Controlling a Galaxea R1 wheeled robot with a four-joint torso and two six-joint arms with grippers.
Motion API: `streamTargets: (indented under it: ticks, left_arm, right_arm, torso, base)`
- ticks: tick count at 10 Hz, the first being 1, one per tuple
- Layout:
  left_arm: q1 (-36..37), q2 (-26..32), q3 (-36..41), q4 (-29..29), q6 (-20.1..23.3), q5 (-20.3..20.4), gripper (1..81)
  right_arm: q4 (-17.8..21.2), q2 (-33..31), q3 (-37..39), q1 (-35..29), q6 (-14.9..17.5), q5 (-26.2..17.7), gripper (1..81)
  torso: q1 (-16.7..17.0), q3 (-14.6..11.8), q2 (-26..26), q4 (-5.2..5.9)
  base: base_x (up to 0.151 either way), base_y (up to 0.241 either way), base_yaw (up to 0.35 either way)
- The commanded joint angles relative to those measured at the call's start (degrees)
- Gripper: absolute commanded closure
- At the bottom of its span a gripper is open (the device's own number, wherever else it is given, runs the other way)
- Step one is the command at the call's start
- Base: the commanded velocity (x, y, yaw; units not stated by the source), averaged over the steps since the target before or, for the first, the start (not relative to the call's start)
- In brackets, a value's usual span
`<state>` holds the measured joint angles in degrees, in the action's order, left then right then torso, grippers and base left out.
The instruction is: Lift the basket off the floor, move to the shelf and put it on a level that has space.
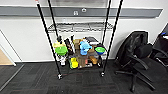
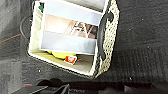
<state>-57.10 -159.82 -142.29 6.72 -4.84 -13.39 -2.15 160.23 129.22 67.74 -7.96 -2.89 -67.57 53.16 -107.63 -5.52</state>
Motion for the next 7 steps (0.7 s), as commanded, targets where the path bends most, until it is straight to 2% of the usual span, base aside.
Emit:
streamTargets:
  ticks: [1,7]
  left_arm:
    - [7.04,0.37,-0.01,-0.30,-0.17,-4.28,1.0]
    - [7.48,-0.42,-0.01,-0.30,-0.17,-4.81,1.0]
  right_arm:
    - [1.62,0.20,0.76,-5.20,-0.04,-3.70,1.0]
    - [2.67,1.26,3.04,-6.78,-0.04,-4.85,1.0]
  torso:
    - [-3.67,0.00,-5.69,0.00]
    - [-11.10,0.24,-17.56,0.00]
  base:
    - [0.000,0.000,0.000]
    - [0.000,0.000,0.000]
